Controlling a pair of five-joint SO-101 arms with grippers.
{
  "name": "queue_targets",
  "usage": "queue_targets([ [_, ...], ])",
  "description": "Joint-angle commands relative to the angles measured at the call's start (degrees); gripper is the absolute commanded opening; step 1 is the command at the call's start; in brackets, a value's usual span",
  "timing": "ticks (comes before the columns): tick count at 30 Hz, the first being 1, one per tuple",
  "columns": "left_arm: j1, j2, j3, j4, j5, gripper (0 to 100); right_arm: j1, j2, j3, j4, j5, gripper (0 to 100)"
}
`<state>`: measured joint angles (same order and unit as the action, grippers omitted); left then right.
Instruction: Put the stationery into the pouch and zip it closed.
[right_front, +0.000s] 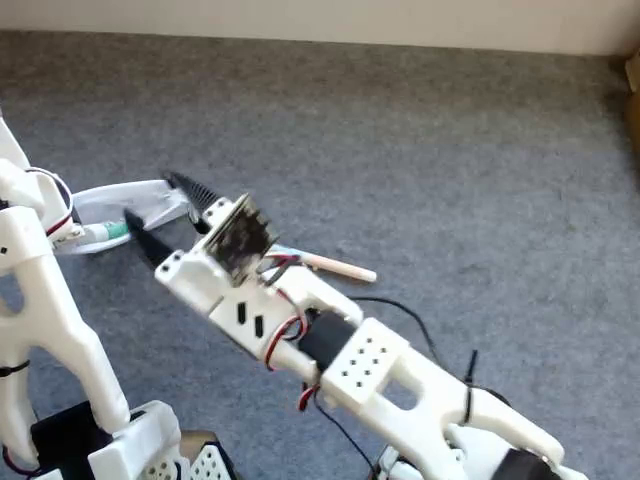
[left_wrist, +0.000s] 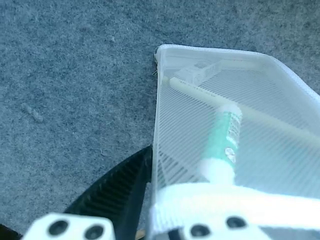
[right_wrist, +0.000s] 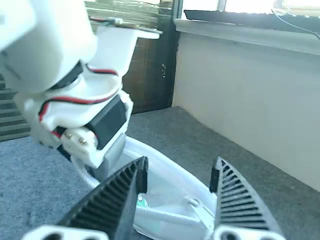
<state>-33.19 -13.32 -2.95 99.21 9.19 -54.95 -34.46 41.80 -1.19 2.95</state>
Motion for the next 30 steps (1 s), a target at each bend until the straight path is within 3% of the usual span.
queue_targets([
  [1, 0.4, 0.92, 0.92, 0.09, 0.53, 1, 3.65, -4.7, -8.31, 10.07, -5.36, 18.7],
  [8, 0.4, 0.92, 0.92, 0.09, 0.53, 1, 8.66, -5.49, -16.92, 25.98, -6.59, 18.7],
  [15, 0.4, 0.92, 0.92, 0.09, 0.53, 1, 15.96, -7.16, -15.52, 36.88, -6.33, 18.7],
  [25, -1.01, 0.92, 3.12, -1.67, 0.53, 1, 18.59, -6.64, -4.97, 38.2, -5.89, 18.7],
  [30, -4.97, 0.92, 4.18, -3.96, 0.7, 1, 17.98, -2.77, -2.24, 39.87, -1.23, 18.7],
])
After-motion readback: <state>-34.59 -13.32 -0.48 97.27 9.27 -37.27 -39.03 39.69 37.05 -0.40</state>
